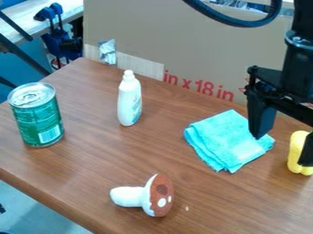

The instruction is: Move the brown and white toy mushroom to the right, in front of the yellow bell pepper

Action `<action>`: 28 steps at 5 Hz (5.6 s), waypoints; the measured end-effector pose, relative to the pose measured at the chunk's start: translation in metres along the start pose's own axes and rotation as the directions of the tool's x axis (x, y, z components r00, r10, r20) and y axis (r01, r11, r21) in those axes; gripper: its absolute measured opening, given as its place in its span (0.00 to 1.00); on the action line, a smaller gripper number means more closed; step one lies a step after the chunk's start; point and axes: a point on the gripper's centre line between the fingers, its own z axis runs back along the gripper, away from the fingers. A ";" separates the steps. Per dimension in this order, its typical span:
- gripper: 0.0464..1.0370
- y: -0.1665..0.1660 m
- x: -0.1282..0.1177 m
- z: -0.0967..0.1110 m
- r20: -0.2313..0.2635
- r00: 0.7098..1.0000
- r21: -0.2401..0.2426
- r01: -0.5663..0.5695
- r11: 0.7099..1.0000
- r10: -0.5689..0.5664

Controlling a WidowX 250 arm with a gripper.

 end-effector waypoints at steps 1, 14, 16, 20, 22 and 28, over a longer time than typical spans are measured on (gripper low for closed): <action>0.96 0.001 -0.003 -0.009 -0.028 1.000 0.006 0.001 1.000 -0.001; 0.96 0.120 -0.086 -0.088 0.095 0.954 -0.031 -0.282 0.959 0.283; 0.91 0.118 -0.081 -0.109 0.086 0.943 -0.013 -0.322 0.947 0.321; 0.55 0.060 -0.028 -0.044 0.199 0.969 0.040 -0.159 0.986 0.148; 0.55 0.001 0.017 -0.076 0.195 0.980 -0.113 -0.004 0.994 0.026; 0.97 -0.030 0.037 -0.091 0.246 0.969 -0.100 0.007 0.995 0.018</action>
